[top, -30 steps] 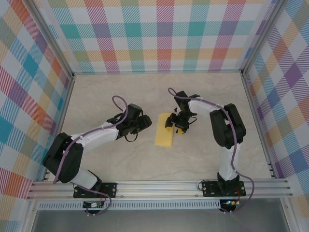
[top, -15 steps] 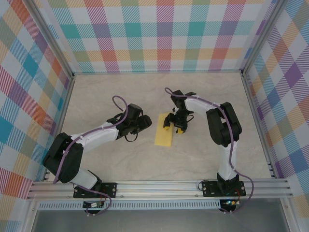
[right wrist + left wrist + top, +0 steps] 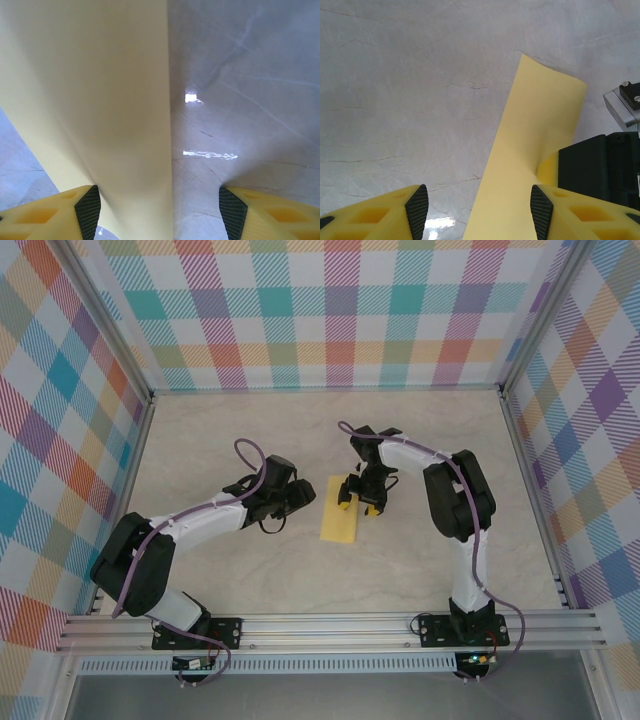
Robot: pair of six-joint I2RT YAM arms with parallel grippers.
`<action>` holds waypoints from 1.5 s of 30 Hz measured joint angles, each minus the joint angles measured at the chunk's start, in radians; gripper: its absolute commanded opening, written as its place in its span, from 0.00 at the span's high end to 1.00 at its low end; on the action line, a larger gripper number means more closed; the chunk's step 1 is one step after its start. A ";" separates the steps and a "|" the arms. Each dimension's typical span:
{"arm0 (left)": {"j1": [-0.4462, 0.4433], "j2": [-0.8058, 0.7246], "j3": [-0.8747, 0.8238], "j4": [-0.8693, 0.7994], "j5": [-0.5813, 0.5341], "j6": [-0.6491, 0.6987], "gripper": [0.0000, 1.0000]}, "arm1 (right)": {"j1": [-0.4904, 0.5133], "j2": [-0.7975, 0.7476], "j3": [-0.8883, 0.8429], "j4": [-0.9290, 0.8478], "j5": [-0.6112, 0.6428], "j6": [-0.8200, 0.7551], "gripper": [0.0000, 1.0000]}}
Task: Fold a paper plane with a square sheet of paper (pick it up from the middle)
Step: Hold the square sheet of paper at the center of the table.
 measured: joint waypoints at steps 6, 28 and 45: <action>0.000 0.000 0.000 0.000 0.007 0.000 0.42 | 0.000 0.001 0.000 0.003 -0.001 0.021 0.33; 0.000 0.020 -0.002 0.030 0.052 0.001 0.51 | 0.000 0.002 -0.004 0.003 0.003 0.022 0.37; 0.000 0.034 -0.002 0.029 0.052 0.004 0.51 | 0.000 0.002 -0.006 0.003 0.003 0.022 0.37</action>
